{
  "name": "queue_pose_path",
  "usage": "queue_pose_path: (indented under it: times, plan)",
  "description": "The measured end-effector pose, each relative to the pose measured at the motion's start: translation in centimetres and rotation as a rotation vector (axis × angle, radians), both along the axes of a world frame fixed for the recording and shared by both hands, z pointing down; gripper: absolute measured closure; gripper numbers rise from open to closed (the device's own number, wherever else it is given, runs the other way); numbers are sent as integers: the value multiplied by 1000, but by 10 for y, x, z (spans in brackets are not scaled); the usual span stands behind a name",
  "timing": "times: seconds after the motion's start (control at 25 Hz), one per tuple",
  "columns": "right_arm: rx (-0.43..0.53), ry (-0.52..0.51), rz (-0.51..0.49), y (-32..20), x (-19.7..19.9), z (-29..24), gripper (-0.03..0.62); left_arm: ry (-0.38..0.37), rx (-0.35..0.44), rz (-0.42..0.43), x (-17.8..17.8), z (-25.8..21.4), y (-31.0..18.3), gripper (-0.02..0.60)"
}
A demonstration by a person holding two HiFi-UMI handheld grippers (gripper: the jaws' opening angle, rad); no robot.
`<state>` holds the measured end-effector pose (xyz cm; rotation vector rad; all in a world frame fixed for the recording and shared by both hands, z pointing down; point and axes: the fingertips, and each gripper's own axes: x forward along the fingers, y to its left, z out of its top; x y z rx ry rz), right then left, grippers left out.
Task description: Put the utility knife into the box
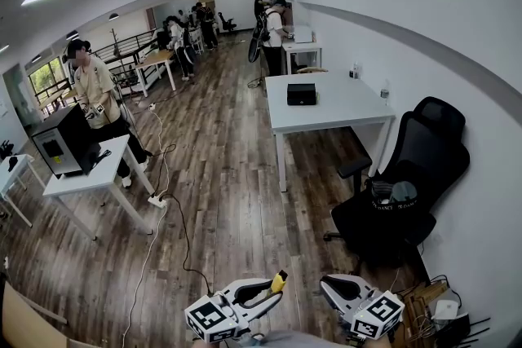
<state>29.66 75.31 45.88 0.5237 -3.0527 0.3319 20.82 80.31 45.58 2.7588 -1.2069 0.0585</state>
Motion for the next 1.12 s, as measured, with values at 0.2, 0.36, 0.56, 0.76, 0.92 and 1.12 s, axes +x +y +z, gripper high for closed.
queue_pose_path:
  times: [0.2,0.36,0.56,0.76,0.92,1.12]
  plan:
    - [-4,0,-6,-3,2,1,559,0,-3,-7,1,1,-3,457]
    - [0,-1,-8,-6,2,0,559,-3,-5,0,3,2,-5,457]
    - [1,3,-4,-10,6,2,559,-3,-7,6,7,4,-7,457]
    - [-12,5,5,-15,7,4,559,3,-20,14,6,8,-12,457]
    - [-22,14,9,-24,5,8,559,7,-21,16,2,9,-24,457]
    - [-34,9,26,-46,-2,11,559,15,-24,9,-9,12,-47,457]
